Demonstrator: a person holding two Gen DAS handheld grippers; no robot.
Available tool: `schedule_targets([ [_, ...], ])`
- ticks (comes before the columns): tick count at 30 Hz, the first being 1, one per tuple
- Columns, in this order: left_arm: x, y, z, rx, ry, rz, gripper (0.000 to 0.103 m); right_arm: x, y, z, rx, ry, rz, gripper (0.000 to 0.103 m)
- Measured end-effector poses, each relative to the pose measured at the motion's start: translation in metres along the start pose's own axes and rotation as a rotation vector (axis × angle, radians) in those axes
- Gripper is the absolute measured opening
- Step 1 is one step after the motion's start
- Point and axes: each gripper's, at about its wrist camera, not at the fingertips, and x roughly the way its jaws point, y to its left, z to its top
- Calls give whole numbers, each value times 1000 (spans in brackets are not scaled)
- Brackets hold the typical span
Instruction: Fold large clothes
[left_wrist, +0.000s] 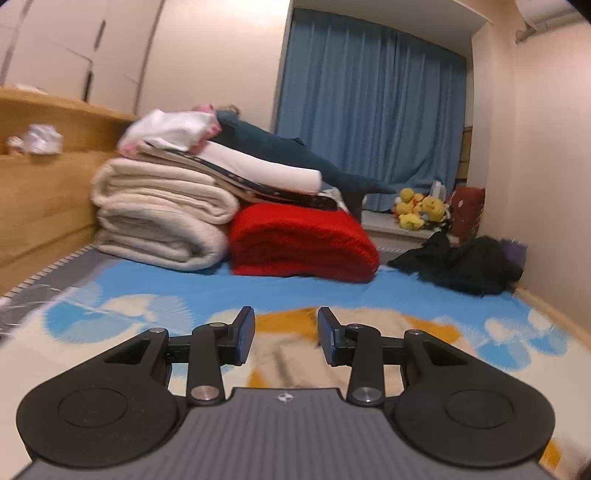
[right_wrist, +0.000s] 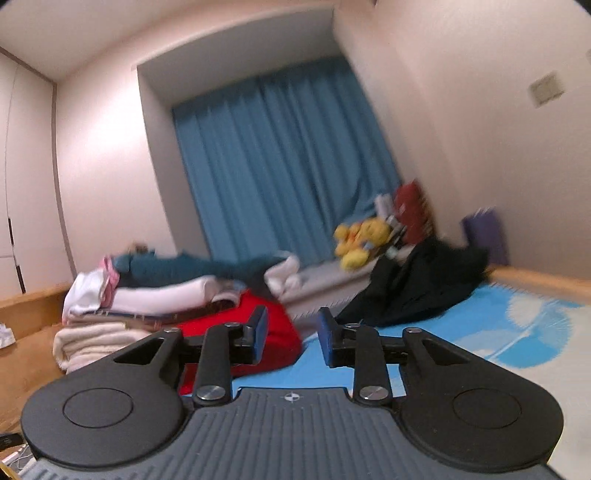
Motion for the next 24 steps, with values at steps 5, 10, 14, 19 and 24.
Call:
schedule_targets([
  [5,-84,12,-23,-22,-68,13,41,-122,-33,-4,-51,-205,-139,34],
  [10,-143,15,-29,-50,-125,7,41,-174,-64,-34,-42,-175,-261,35],
  [14,-161,19,-47,-87,-148,7,41,-183,-76,-44,-31,-130,-304,35],
  [19,-145,20,-58,-99,-65,45,43,-169,-82,-55,-34,-63,-321,37],
  [24,-93,15,-74,-80,114,52,43,-130,-86,-83,-18,129,-310,39],
])
